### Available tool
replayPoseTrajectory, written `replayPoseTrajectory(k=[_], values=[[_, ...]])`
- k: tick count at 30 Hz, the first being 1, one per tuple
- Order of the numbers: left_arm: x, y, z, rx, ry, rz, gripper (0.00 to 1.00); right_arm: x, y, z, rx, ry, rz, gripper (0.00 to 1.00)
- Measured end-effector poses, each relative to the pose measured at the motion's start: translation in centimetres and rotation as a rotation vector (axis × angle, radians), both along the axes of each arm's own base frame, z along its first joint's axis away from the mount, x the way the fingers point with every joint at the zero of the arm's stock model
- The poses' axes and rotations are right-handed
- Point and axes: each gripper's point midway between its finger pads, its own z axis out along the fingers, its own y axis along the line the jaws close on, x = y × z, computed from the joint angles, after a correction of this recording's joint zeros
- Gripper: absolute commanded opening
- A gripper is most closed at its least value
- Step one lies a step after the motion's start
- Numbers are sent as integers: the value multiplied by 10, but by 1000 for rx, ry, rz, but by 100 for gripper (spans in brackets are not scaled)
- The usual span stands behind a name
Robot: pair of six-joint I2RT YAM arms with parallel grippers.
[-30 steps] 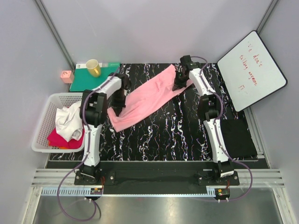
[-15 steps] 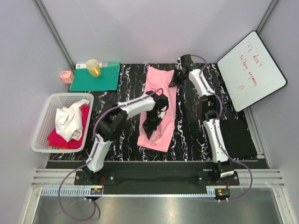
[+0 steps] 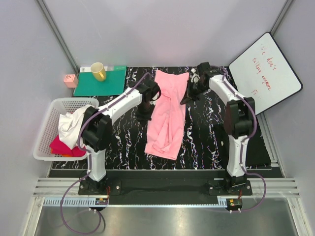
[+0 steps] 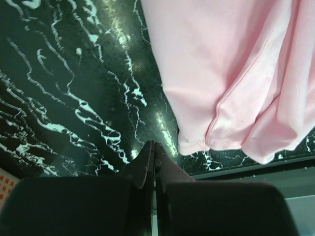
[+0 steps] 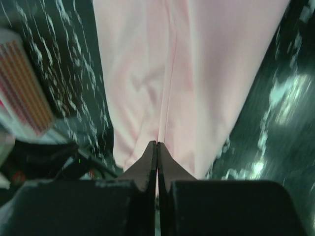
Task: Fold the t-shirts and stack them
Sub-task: Rotate the tshirt 90 degrees
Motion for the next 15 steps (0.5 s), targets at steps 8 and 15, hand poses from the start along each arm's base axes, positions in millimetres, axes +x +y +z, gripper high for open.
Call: replayPoseTrajectory(k=[8, 15], values=[[-18, -3, -37, -9, 85, 12, 0, -149, 5, 15, 3, 163, 133, 0], [-30, 3, -51, 4, 123, 46, 0, -240, 24, -25, -73, 344, 286, 0]])
